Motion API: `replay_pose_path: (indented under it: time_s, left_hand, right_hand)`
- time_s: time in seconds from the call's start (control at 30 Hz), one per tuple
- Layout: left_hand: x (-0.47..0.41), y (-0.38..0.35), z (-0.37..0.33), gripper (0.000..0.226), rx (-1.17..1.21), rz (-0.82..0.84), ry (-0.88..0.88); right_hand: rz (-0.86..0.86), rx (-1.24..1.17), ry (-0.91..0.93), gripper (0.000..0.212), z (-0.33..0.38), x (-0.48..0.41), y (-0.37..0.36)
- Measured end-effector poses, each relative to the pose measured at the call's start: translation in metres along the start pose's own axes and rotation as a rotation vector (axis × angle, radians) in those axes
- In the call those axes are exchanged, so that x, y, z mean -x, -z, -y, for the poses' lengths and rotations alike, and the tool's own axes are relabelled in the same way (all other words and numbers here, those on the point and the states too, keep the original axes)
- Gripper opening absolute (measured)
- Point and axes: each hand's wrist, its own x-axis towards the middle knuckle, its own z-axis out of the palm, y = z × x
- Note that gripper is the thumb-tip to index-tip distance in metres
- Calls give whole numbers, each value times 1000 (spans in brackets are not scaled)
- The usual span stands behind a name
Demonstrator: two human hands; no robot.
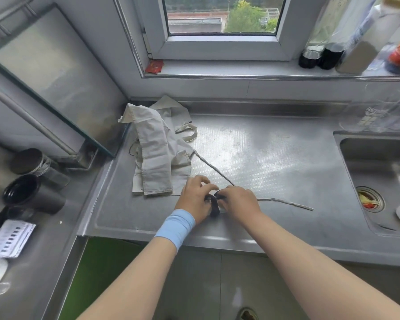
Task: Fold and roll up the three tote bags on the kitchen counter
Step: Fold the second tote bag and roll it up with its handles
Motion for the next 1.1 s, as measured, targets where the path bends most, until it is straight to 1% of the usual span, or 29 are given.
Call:
replay_pose_path:
  time_s: [0.07, 0.1, 0.17, 0.23, 0.33, 0.4, 0.47, 0.5, 0.6, 0.73, 0.83, 0.87, 0.97, 1.07, 1.1]
  left_hand:
    - [-5, 5, -5, 32, -124, 144, -7]
    - [-7, 5, -7, 26, -188, 184, -2]
    - [-5, 4, -12, 16, -220, 148, 22]
    - [-1, 0, -19, 14, -96, 42, 115]
    - [7, -9, -26, 22, 166, -134, 301]
    - [12, -14, -29, 23, 249, -150, 427]
    - [15, -19, -27, 27, 292, -158, 501]
    - [17, -20, -26, 26, 307, -163, 510]
    - [18, -24, -21, 9, 308, -121, 497]
    - [18, -27, -17, 11, 369, -91, 532]
    - [15, -26, -16, 13, 362, -25, 529]
    - [14, -25, -15, 13, 356, -10, 525]
    - [10, -22, -16, 14, 360, -18, 523]
    - [9, -23, -16, 13, 328, -39, 531]
    - [9, -23, -16, 13, 314, -39, 532]
  right_hand:
    - [1, 3, -5, 21, 1, -1, 1]
    - [-1, 0, -7, 20, 2, -1, 1]
    - [-18, -11, -20, 20, 5, 0, 1]
    - [-73, -22, -36, 18, 7, 1, -2]
    - [-120, -69, -65, 16, 8, 4, -6]
    - [-96, -113, -87, 19, 10, 6, -3]
    - [-79, -147, -93, 21, 12, 7, 0]
    - [-77, -171, -97, 21, 13, 8, 2]
    - [-56, -282, -118, 19, 12, 11, 5]
    - [46, -352, -120, 22, 12, 11, 3]
    - [97, -495, -164, 22, 12, 10, 8]
    - [98, -545, -195, 22, 12, 9, 10]
    - [97, -621, -276, 14, 10, 9, 12]
    - [32, -654, -325, 9, 10, 9, 14]
    - [9, -680, -343, 15, 10, 10, 16]
